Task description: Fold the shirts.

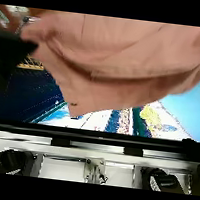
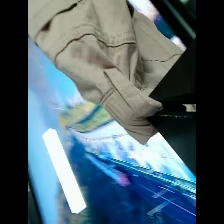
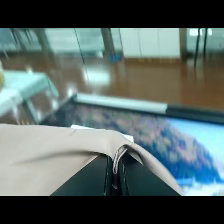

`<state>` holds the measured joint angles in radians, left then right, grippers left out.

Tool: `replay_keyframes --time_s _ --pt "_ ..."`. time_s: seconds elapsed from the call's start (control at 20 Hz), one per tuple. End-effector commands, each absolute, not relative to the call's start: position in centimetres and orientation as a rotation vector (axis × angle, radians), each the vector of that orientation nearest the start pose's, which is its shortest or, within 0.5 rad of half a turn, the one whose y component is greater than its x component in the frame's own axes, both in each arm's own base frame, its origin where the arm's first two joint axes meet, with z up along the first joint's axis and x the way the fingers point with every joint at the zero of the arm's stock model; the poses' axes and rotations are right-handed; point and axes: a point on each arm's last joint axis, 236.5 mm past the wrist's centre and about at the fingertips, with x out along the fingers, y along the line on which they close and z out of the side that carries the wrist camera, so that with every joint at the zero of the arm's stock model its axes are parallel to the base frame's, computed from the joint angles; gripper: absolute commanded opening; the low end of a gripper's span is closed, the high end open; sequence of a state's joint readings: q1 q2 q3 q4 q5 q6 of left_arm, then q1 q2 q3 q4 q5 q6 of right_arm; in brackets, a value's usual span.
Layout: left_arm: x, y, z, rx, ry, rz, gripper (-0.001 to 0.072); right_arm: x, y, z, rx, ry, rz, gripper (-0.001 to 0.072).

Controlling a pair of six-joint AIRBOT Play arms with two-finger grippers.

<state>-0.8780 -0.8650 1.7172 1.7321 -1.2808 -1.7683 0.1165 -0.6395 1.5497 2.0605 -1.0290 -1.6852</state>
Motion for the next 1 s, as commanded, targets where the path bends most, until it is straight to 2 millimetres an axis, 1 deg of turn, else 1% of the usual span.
replay_keyframes --time_s 0.0,0.1,0.2,0.3,0.35,0.45,0.55,0.6,0.65,0.7,0.75,0.8,0.9,0.95 --pt "22.6 -21.0 32.5 0.173 0.618 -0.632 0.0047 23.0 12.7 39.8 0.098 0.315 0.54 0.0074" --pt "22.2 -21.6 31.8 0.171 0.643 -0.657 0.0047 22.0 12.9 37.5 0.07 0.42 0.557 0.0074" --pt "21.5 -21.9 30.8 0.176 0.687 -0.677 0.0047 20.3 12.9 34.4 0.05 0.57 0.573 0.0074" --pt "21.2 -21.7 28.6 0.185 0.763 -0.658 0.0047 19.1 12.3 31.8 0.055 0.713 0.555 0.0074" --pt "21.2 -21.7 27.0 0.187 0.808 -0.64 0.0047 19.0 12.0 30.6 0.063 0.768 0.537 0.0074" --pt "21.2 -21.8 23.0 0.23 0.896 -0.614 0.0047 19.5 11.8 28.2 0.115 0.867 0.503 0.0074" --pt "21.2 -21.6 18.3 0.268 1.012 -0.566 0.0047 20.5 12.0 24.3 0.18 1.007 0.468 0.0074" --pt "21.3 -21.5 16.0 0.291 1.07 -0.539 0.0047 21.4 12.1 22.4 0.207 1.063 0.451 0.0074" --pt "21.8 -21.5 13.9 0.3 1.121 -0.506 0.0047 22.7 12.3 20.4 0.232 1.1 0.437 0.0074" --pt "22.7 -21.9 12.5 0.29 1.143 -0.481 0.0047 24.4 12.5 18.7 0.257 1.117 0.421 0.0073" --pt "24.0 -22.7 12.1 0.266 1.132 -0.47 0.0046 26.7 12.7 17.2 0.286 1.116 0.403 0.0074" --pt "25.6 -23.8 12.0 0.23 1.097 -0.467 0.0046 29.1 12.9 16.2 0.308 1.099 0.386 0.0074" --pt "30.0 -25.5 12.5 0.143 0.992 -0.459 0.0047 34.8 13.1 14.6 0.361 1.023 0.344 0.0074" --pt "32.3 -25.7 12.6 0.077 0.958 -0.426 0.0047 37.6 13.0 13.9 0.384 0.975 0.319 0.0075"
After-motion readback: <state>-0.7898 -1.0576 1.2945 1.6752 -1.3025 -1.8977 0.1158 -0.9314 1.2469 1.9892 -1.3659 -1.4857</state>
